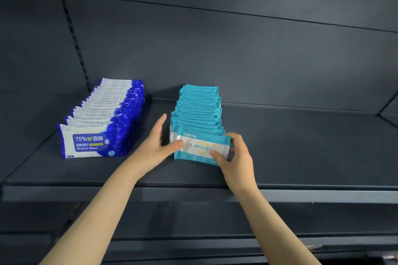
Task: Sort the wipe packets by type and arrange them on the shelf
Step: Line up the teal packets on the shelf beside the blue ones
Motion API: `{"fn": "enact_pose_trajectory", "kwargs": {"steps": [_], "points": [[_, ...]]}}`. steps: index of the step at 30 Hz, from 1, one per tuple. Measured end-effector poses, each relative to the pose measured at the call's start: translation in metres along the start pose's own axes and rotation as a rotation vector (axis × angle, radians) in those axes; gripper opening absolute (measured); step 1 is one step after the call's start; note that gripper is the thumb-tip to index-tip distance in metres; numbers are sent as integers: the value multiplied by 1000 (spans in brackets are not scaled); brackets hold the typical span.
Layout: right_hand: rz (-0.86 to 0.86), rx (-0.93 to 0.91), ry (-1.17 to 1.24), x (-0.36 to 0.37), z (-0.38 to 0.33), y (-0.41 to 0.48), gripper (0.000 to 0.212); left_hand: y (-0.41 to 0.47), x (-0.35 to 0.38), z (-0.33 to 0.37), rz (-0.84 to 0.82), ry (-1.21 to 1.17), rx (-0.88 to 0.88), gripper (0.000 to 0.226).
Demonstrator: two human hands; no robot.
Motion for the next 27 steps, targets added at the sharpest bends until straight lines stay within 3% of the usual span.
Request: {"fn": "enact_pose_trajectory", "kwargs": {"steps": [3, 10, 19, 24, 27], "points": [[-15, 11, 12, 2, -2, 2, 49, 5, 9, 4, -123, 90, 72, 101], [19, -16, -59, -5, -5, 6, 59, -1, 20, 5, -73, 260, 96, 96], [-9, 4, -87, -2, -3, 10, 63, -1, 16, 4, -48, 298, 98, 90], [10, 74, 79, -21, -8, 4, 70, -17, 9, 15, 145, 183, 56, 88], [88, 88, 257, -58, -18, -8, 62, -36, 12, 42, 273, 110, 153, 78]]}}
Point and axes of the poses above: each hand's wrist, its own y-axis towards the middle knuckle, its own x-axis out of the palm, z = x × y, the point moved 5 cm from there along y, towards the middle knuckle, and after that the axes turned 5 degrees about y, right-handed, at the moved point
